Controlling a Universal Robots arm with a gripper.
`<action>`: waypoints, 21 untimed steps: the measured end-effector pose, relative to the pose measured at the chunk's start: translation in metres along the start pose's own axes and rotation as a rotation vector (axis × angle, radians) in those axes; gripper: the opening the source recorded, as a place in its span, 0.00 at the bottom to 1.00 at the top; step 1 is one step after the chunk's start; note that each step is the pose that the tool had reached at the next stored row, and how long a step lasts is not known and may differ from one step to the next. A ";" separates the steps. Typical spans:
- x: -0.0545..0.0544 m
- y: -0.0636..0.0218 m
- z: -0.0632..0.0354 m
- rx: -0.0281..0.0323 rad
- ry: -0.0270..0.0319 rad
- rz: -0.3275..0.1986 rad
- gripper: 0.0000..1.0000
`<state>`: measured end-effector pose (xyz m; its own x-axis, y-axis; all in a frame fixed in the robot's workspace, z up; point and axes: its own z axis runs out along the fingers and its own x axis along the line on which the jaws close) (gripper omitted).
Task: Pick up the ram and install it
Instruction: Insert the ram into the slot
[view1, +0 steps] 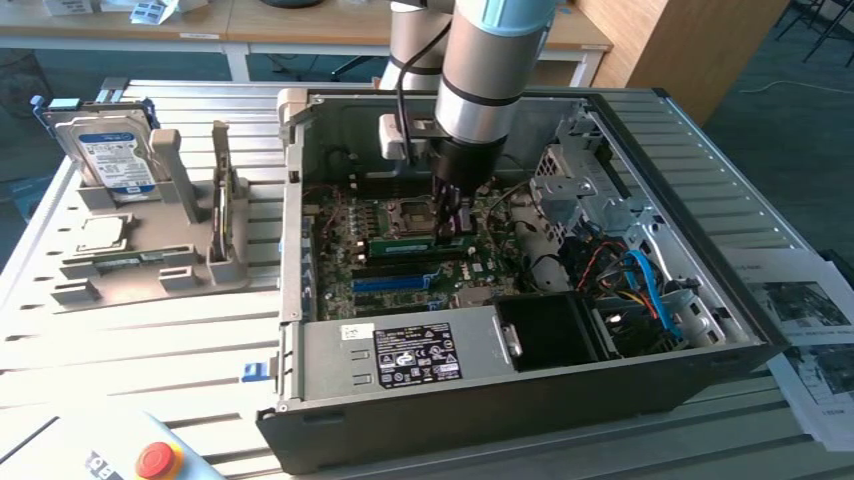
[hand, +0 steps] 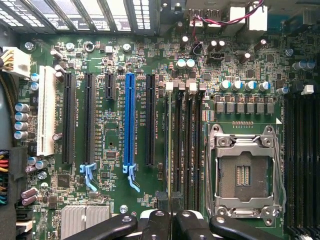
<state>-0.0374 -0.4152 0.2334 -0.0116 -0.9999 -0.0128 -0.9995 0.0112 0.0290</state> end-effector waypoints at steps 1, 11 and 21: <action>0.000 0.0001 0.0000 0.0000 0.0000 0.000 0.12; 0.000 0.0006 0.0000 0.0000 0.0002 0.000 0.12; 0.000 0.0006 0.0010 0.0000 0.0001 0.000 0.12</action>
<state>-0.0380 -0.4153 0.2324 -0.0115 -0.9999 -0.0127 -0.9995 0.0112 0.0291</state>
